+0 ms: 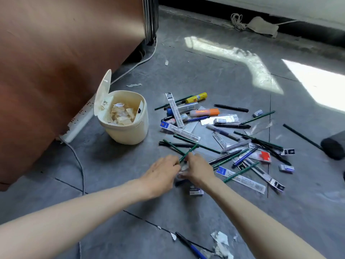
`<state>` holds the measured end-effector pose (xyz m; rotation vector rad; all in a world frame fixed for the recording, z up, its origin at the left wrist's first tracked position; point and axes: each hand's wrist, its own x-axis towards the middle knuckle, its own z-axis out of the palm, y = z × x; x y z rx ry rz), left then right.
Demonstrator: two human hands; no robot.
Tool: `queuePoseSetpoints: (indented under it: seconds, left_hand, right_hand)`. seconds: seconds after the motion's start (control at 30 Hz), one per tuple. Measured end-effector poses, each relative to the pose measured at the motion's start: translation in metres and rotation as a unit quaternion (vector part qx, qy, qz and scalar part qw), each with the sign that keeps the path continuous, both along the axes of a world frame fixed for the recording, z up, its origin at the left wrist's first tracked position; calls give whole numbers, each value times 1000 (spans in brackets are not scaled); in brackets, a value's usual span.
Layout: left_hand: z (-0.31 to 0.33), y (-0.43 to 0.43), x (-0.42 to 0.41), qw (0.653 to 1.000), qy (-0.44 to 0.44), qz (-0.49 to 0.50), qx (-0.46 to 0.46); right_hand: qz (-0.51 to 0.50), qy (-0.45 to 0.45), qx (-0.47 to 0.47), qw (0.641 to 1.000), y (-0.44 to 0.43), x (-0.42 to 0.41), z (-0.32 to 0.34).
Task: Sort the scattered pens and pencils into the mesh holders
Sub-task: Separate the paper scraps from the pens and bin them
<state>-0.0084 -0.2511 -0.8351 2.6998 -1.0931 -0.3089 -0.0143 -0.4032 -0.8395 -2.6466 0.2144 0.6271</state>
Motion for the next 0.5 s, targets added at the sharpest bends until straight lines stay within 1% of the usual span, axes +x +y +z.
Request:
queuePoseSetpoints:
  seconds: [0.07,0.13,0.2,0.27,0.3,0.33,0.4,0.5]
  left_hand:
    - [-14,0,-10,999,14,-30,19]
    - [-30,3,-17,999,24,-39,7]
    - [-36,3,-23,998,42,-48,-15]
    - [-36,0,-26,996,73,-40,-9]
    - [-36,0,-25,995,90,-32,3]
    - [-36,0,-24,995,93,-33,21]
    - [-39,4,-21,993,67,-69,70]
    - [-48,21,-26,986,-4,-123,117]
  right_hand:
    - [18,-34,-20,999,5,-7,-7]
    - [6,-59,-15,998,8,-12,-8]
    - [-30,-67,38,997,8,-17,-9]
    - [-73,-94,106,987,1,-26,-14]
    - [-78,-117,128,982,-5,-32,-15]
    - [-66,-142,136,978,-11,-39,-18]
    - [5,-180,116,977,-23,-55,-22]
    - [119,-177,48,976,-39,-75,-25]
